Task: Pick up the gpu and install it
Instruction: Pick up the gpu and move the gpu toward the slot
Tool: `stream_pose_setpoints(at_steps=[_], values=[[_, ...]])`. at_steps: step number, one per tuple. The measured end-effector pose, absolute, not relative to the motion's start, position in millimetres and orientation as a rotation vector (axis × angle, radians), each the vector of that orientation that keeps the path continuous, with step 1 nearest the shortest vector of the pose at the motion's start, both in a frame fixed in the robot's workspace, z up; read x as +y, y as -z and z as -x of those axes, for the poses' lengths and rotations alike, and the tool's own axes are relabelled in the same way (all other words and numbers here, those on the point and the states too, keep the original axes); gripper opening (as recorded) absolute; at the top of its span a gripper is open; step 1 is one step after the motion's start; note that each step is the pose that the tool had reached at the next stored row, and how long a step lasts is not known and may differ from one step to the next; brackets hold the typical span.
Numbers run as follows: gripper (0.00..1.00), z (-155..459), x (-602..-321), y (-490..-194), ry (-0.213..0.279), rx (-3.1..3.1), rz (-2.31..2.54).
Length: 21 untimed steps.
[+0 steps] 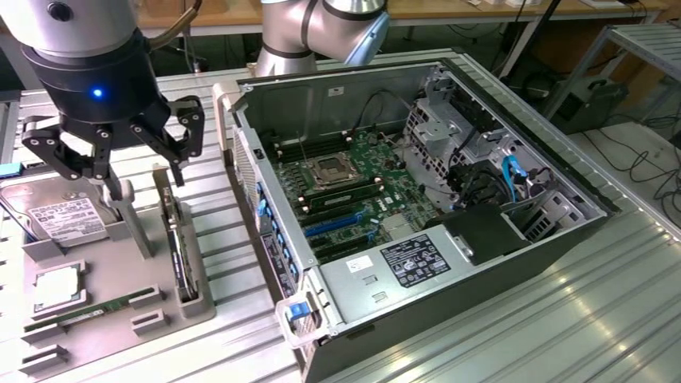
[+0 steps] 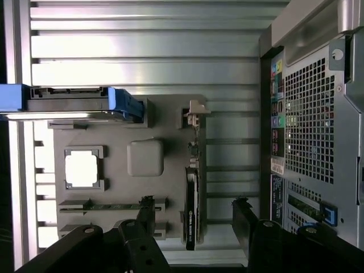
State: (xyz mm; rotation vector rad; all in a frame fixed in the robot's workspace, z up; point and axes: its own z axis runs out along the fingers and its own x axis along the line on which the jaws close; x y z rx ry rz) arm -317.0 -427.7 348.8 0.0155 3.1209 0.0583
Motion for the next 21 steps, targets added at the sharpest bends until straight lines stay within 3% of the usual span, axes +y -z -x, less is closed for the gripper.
stream_pose_setpoints(at_steps=[17,21], values=[[0.66,317.0,-442.8,-314.5,-0.059,3.121,0.009],[0.66,317.0,-445.4,-282.0,-0.059,3.122,0.01]])
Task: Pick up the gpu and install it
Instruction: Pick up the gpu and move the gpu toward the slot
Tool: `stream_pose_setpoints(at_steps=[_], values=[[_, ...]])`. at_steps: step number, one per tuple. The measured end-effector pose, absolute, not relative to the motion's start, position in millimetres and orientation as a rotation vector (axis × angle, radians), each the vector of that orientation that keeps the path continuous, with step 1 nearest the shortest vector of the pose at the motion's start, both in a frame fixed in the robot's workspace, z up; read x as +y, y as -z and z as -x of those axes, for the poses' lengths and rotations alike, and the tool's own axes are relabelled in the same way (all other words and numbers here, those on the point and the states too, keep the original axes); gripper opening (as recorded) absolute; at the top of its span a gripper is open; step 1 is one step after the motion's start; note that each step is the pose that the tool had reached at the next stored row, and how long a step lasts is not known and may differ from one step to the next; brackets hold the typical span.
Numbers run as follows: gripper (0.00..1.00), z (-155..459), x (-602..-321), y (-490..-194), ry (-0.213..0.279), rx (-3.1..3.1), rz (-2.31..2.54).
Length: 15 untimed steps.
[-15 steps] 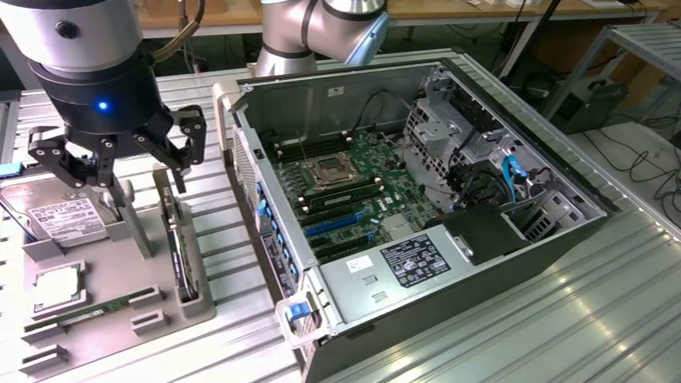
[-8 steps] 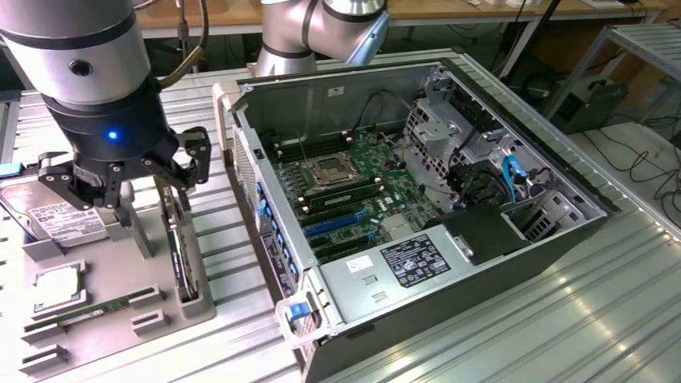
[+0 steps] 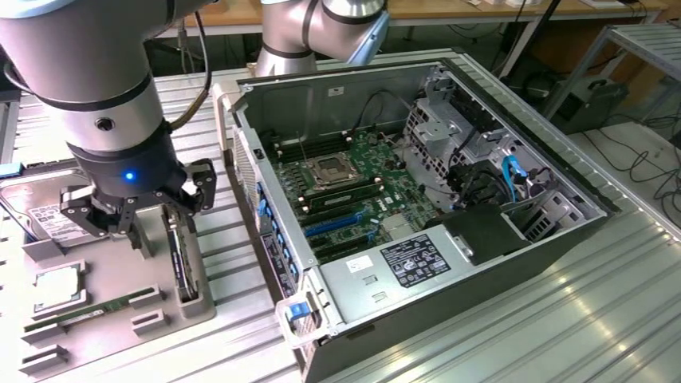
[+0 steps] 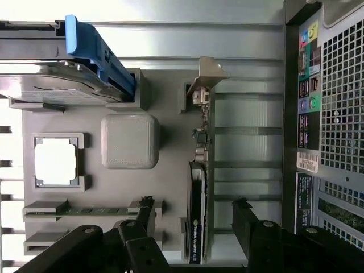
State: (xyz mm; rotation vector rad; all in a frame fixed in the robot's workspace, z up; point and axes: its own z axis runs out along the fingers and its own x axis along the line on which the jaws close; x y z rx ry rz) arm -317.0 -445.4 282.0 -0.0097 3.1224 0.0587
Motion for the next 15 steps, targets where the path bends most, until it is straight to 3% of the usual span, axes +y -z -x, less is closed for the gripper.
stream_pose_setpoints(at_steps=[15], values=[[0.66,314.1,-446.9,-265.3,-0.058,3.127,0.011]])
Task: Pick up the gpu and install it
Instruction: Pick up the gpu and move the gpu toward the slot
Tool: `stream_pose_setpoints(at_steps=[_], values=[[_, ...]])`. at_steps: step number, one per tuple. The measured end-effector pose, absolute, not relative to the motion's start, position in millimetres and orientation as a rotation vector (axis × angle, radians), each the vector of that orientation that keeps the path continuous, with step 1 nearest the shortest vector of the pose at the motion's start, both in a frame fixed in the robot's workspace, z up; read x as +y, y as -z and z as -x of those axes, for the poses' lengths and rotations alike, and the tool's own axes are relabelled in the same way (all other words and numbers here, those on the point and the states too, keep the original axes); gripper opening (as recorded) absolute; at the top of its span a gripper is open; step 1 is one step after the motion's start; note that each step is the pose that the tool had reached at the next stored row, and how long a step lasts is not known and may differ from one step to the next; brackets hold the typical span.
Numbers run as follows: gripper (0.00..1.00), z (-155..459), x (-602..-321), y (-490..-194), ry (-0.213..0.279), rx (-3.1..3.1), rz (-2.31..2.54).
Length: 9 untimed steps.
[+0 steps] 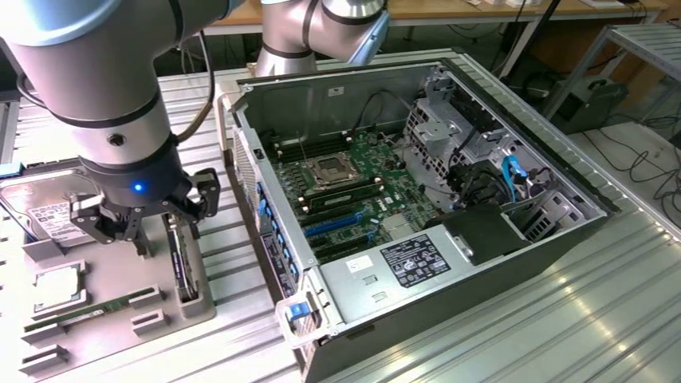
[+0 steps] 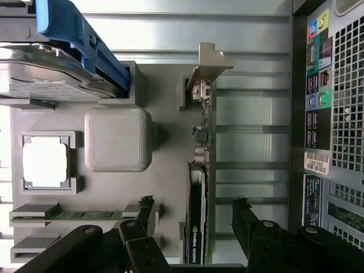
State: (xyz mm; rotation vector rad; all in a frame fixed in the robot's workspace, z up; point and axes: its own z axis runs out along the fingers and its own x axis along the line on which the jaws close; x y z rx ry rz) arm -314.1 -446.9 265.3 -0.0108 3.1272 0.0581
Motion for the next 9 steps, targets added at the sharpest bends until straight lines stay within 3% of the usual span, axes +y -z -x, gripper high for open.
stream_pose_setpoints(at_steps=[9], values=[[0.66,314.1,-446.9,-261.9,-0.058,3.127,0.011]])
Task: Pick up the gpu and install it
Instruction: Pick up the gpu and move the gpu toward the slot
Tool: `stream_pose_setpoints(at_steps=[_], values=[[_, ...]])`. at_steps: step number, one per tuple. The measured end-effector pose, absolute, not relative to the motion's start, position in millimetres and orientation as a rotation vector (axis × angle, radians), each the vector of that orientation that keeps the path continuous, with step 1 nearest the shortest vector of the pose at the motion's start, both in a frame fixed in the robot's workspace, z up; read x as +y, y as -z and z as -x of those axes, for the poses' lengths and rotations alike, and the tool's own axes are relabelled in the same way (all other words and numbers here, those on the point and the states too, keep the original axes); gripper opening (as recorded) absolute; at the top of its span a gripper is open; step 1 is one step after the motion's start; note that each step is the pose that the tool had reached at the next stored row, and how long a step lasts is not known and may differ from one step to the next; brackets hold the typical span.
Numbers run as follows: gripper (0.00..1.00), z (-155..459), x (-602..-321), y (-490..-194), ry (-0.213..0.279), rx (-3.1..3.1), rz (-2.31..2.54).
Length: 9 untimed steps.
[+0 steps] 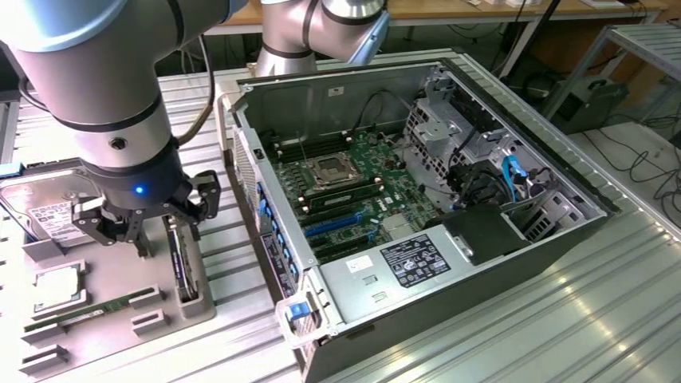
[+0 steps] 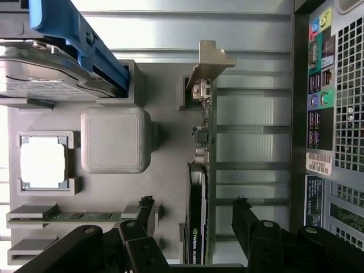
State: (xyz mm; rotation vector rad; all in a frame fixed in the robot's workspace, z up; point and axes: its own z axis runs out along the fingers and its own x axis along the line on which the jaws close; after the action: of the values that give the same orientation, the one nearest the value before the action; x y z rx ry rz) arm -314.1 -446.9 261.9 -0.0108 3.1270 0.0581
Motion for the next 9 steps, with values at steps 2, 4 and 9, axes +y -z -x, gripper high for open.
stream_pose_setpoints(at_steps=[2,4,9], values=[[0.66,314.1,-447.1,-261.1,-0.058,3.127,0.011],[0.66,314.1,-447.2,-260.1,-0.058,3.127,0.011],[0.66,313.9,-447.3,-257.5,-0.058,3.127,0.011]])
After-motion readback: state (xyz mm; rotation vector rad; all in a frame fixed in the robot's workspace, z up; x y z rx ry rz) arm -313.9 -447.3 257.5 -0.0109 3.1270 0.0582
